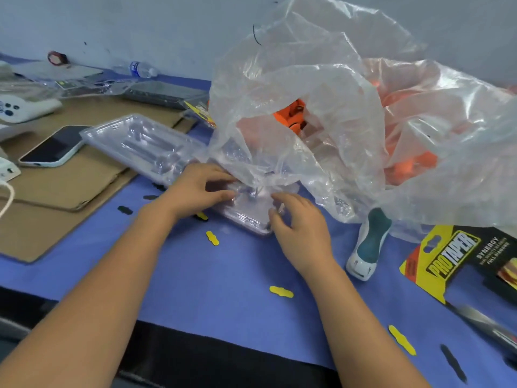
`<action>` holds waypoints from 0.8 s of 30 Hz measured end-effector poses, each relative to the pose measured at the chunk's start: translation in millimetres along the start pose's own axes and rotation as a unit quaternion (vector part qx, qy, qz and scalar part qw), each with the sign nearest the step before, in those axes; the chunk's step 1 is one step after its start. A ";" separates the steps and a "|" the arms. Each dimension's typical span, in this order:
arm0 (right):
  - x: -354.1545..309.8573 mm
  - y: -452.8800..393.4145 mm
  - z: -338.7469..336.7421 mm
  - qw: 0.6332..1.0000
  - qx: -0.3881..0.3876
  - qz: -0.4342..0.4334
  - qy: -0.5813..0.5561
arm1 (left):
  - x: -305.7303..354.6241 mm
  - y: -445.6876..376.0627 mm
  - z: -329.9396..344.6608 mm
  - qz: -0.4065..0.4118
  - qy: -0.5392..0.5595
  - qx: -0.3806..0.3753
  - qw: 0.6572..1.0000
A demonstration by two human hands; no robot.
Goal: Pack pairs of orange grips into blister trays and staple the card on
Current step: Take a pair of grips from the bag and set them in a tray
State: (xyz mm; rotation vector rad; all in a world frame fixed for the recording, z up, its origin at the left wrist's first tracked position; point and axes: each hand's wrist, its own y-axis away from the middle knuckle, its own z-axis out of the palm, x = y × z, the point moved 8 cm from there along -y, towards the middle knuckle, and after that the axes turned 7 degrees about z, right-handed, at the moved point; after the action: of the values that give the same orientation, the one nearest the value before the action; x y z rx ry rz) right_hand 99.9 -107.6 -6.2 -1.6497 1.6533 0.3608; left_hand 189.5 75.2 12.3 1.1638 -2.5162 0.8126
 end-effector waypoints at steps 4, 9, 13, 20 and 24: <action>-9.4 4.0 12.3 0.998 -0.046 -0.018 0.032 | -10.1 3.8 -2.1 -0.080 0.144 -0.013 0.986; -11.6 13.2 26.0 0.988 -0.117 -0.055 0.088 | -10.6 -2.6 2.7 -0.125 0.085 0.039 0.988; -15.3 11.8 19.3 0.985 -0.118 -0.075 0.097 | 4.5 5.3 6.6 -0.047 -0.006 0.051 0.998; -37.2 19.7 21.6 0.972 -0.110 -0.134 0.156 | 14.6 -4.7 10.5 -0.024 -0.096 0.053 0.994; -34.2 20.2 17.5 0.978 -0.097 -0.126 0.133 | 15.9 -21.1 19.5 -0.021 -0.141 -0.023 0.990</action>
State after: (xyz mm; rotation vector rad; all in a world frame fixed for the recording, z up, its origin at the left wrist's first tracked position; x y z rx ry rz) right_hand 82.0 -68.4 -1.1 -2.1041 1.6115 0.1854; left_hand 195.3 42.8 11.5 1.3977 -2.7053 0.6134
